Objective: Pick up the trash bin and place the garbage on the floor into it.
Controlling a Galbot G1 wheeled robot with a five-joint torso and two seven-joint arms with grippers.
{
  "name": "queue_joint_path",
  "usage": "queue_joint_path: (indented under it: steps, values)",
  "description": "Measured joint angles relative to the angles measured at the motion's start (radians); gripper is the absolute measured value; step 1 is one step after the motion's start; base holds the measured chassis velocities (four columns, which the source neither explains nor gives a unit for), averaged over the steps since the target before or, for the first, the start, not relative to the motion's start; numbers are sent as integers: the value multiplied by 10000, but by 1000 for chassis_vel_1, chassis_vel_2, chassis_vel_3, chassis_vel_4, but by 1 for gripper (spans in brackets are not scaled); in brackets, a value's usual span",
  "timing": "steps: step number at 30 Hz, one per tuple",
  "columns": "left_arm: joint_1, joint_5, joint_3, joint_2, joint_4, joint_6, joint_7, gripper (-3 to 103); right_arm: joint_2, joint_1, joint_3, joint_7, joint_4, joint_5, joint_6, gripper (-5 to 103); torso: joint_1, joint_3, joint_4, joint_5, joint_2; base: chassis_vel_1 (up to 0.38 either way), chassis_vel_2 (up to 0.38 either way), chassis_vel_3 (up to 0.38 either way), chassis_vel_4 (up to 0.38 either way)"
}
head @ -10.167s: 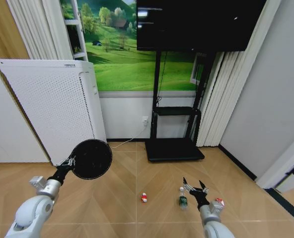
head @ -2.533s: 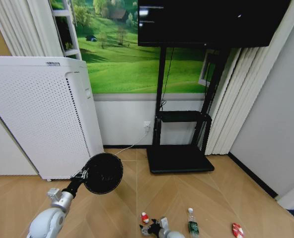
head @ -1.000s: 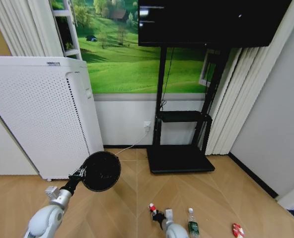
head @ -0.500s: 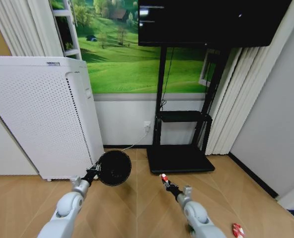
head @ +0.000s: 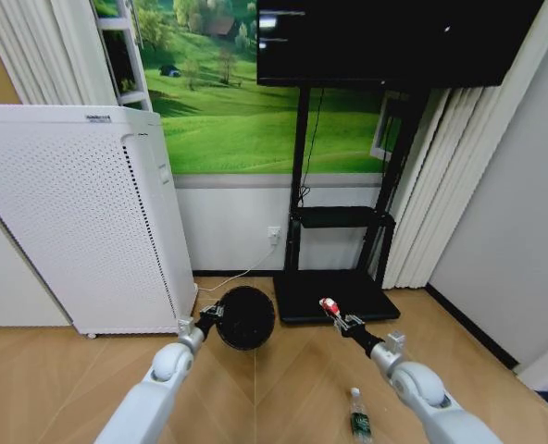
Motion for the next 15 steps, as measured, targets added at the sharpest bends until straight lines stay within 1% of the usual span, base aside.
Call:
queue_joint_path:
  steps: [1, 2, 3, 6, 7, 9, 10, 12, 14, 15]
  values:
    - [0, 0, 0, 0, 0, 0, 0, 7, 0, 0, 0, 0, 0, 0, 0, 30, 0, 0, 0, 0, 0, 0, 0, 0, 0]
    - [-384, 23, 355, -225, 331, -17, -85, 7, 170, 111, -168, 93, 358, 9, -335, 30, 0, 1, 3, 1, 0, 0, 0, 0, 0]
    - [-384, 23, 355, -225, 331, -17, -85, 7, 170, 111, -168, 93, 358, 9, -335, 30, 0, 1, 3, 1, 0, 0, 0, 0, 0]
    - [-1215, 23, 1013, -863, 985, -33, -226, 7, 570, 354, -706, 121, 565, -340, -748, 30, 0, 0, 5, 2, -1, 0, 0, 0, 0]
    - [-1215, 23, 1013, -863, 985, -33, -226, 7, 570, 354, -706, 121, 565, -340, -748, 30, 0, 0, 5, 2, -1, 0, 0, 0, 0]
    - [-1532, 1, 1273, -1185, 1256, -41, -279, 7, 869, 467, -971, 123, 534, -652, -893, 30, 0, 0, 1, 1, 0, 0, 0, 0, 0]
    - [-1664, 8, 1364, -1372, 1428, -54, -302, 7, 1047, 543, -1113, 132, 471, -798, -989, 30, 0, -1, 2, 1, 0, 0, 0, 0, 0]
    - [-1695, 18, 1390, -1435, 1478, -60, -303, 7, 1115, 572, -1167, 137, 437, -855, -1012, 30, 0, -1, 2, 2, 0, 0, 0, 0, 0]
    - [-1775, 77, 1489, -1739, 1644, -86, -359, 7, 1464, 766, -1432, 158, 120, -1196, -1066, 30, 0, 0, 5, 3, 0, 0, 0, 0, 0]
    - [-1769, 99, 1560, -1900, 1648, -99, -393, 7, 1634, 903, -1531, 172, -126, -1405, -1180, 27, 0, 0, 5, 2, -1, 0, 0, 0, 0]
